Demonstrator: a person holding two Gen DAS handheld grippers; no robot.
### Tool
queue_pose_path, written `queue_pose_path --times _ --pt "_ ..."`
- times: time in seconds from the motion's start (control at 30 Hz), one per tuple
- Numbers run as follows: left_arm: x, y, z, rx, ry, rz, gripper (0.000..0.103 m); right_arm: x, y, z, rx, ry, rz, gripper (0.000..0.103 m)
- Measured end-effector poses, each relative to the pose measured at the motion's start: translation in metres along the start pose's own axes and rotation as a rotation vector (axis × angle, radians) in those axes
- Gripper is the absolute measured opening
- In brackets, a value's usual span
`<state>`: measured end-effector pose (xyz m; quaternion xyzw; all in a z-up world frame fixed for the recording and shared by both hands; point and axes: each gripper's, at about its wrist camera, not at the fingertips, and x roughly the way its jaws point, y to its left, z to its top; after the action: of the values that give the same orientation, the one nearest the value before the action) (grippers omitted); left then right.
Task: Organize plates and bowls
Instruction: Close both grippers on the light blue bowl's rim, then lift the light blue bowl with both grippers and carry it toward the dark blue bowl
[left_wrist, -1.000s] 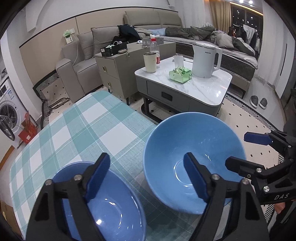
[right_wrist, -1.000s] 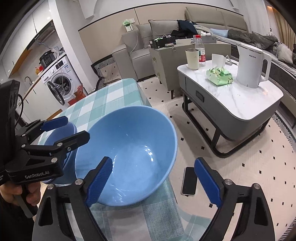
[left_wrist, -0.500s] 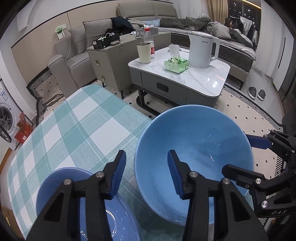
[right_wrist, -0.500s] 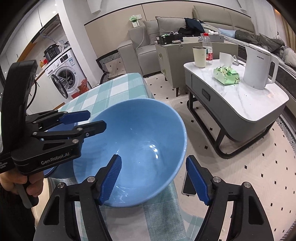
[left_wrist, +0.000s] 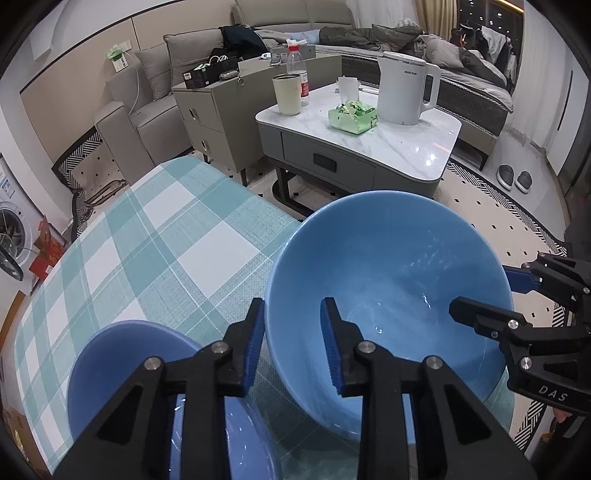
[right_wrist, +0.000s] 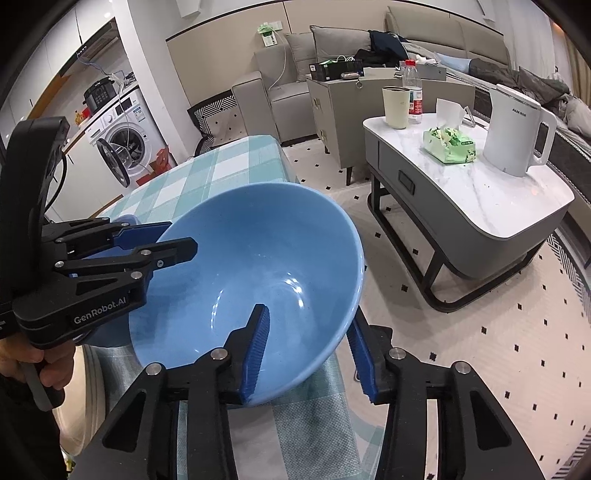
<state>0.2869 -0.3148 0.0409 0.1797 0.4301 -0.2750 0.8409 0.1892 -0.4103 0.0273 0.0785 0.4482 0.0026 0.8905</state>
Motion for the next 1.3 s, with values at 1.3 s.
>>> queue_pose_path --times 1.3 --pt "-0.038 0.010 -0.008 -0.042 -0.077 0.023 0.023 -0.020 0.008 0.001 -0.020 -0.099 -0.038 0.025"
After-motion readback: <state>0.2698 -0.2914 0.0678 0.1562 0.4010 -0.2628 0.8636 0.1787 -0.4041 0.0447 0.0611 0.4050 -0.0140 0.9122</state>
